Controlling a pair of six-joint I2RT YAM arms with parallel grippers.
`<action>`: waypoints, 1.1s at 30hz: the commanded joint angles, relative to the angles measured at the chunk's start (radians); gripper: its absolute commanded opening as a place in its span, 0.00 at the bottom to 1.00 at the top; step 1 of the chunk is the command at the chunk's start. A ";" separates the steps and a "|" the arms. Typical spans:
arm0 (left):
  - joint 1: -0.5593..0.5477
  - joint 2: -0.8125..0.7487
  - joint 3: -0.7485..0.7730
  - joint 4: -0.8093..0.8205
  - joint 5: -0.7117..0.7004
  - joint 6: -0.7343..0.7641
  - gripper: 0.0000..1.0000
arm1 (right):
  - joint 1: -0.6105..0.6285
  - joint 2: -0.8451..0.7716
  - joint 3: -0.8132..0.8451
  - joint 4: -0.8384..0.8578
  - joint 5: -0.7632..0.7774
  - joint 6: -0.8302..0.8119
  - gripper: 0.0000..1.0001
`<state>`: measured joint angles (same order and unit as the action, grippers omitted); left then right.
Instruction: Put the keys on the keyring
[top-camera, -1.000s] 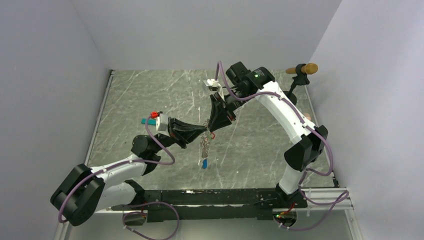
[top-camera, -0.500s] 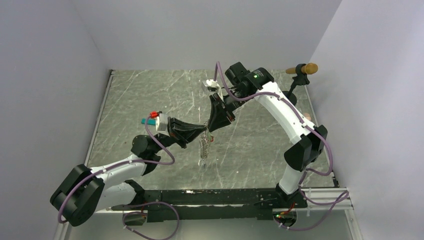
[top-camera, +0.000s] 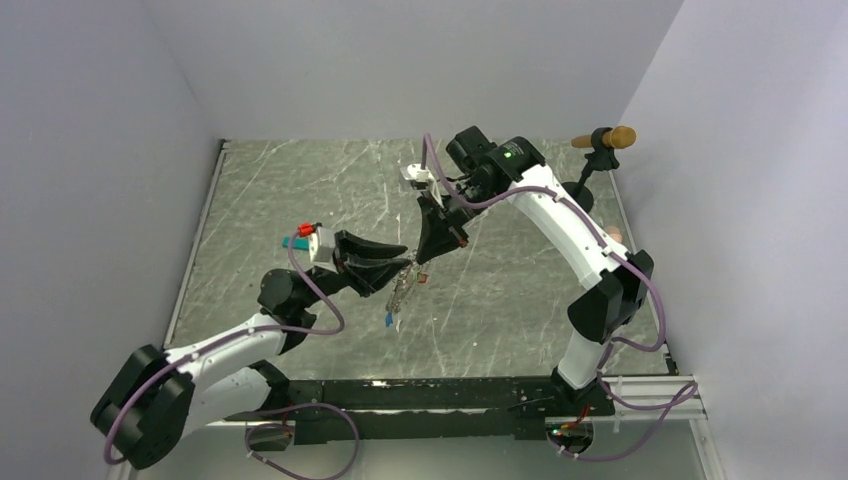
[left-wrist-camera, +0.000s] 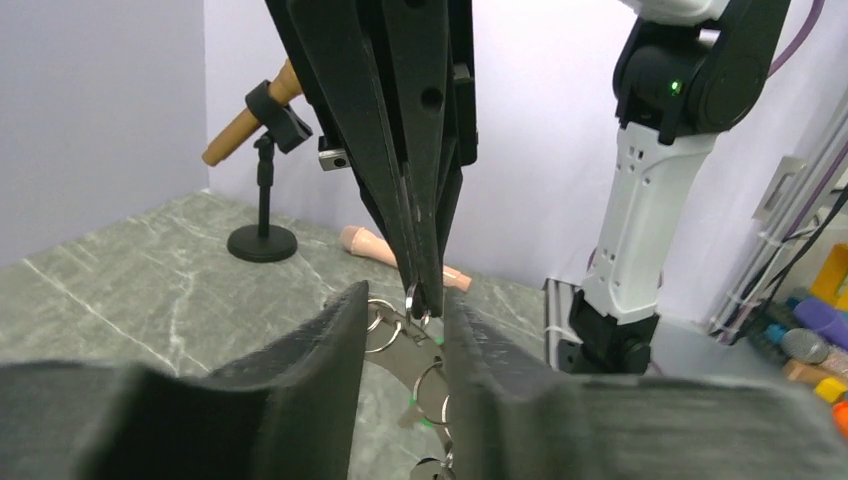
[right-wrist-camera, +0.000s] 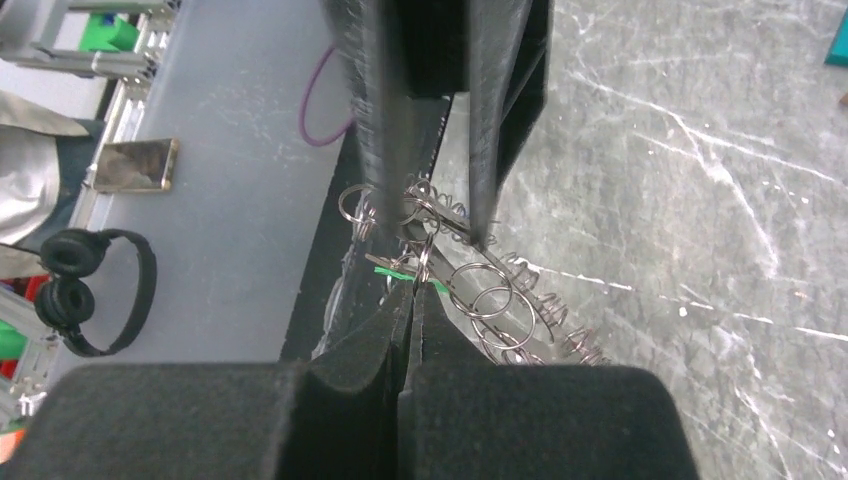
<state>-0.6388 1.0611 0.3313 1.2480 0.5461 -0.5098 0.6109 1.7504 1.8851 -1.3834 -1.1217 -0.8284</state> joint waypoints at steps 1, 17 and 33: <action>0.026 -0.132 0.055 -0.240 0.023 0.115 0.53 | 0.006 -0.019 0.020 -0.054 0.062 -0.071 0.00; -0.121 -0.143 0.505 -1.348 -0.102 0.749 0.66 | 0.008 0.012 0.062 -0.100 0.218 -0.068 0.00; -0.215 -0.037 0.622 -1.374 -0.225 0.840 0.38 | 0.010 0.013 0.049 -0.112 0.206 -0.083 0.00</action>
<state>-0.8429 1.0107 0.9138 -0.1204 0.3428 0.2989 0.6163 1.7668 1.9045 -1.4750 -0.8879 -0.8917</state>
